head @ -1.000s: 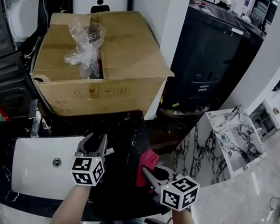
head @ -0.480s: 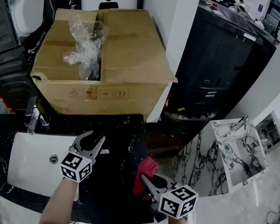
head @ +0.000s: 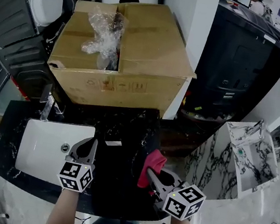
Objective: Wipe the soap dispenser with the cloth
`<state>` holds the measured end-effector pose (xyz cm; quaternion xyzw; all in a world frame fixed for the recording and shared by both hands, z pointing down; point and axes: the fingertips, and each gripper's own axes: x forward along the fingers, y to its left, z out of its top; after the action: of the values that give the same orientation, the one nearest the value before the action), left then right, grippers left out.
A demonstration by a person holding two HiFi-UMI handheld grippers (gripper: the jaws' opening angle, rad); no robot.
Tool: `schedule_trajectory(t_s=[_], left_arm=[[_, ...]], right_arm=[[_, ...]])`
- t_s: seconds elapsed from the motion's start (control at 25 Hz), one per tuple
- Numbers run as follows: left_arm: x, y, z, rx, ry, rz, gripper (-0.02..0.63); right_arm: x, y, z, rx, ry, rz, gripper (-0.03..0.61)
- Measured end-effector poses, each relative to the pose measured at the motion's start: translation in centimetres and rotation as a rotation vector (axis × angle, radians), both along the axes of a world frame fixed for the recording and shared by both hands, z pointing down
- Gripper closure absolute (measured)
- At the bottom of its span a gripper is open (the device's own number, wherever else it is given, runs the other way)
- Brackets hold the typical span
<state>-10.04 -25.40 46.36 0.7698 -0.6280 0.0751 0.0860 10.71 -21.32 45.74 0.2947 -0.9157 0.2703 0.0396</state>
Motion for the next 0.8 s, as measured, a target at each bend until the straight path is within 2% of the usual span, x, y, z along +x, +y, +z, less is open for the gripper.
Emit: schedule_trajectory(t_s=[0.08, 0.2, 0.44, 0.6, 0.8], left_arm=[[-1.1, 1.4, -0.8, 0.018, 0.020, -0.043, 0.601], [-1.9, 3.3, -2.5, 0.068, 0.032, -0.060, 0.601], [-4.2, 6.5, -6.0, 0.166, 0.038, -0.052, 0.601], [-5.7, 8.8, -7.8, 0.213, 0.040, -0.038, 0.601], [-7.4, 11.7, -10.4, 0.285, 0.038, 0.005, 0.600]], right_arm=[[-0.2, 0.1, -0.4, 0.022, 0.003, 0.011, 0.528], [-0.6, 0.6, -1.6, 0.093, 0.023, 0.045, 0.528], [-1.8, 2.7, -4.8, 0.258, 0.106, 0.157, 0.528], [-2.0, 5.0, -6.7, 0.303, 0.128, 0.249, 0.528], [-2.7, 8.0, -9.6, 0.451, 0.287, 0.360, 0.530]])
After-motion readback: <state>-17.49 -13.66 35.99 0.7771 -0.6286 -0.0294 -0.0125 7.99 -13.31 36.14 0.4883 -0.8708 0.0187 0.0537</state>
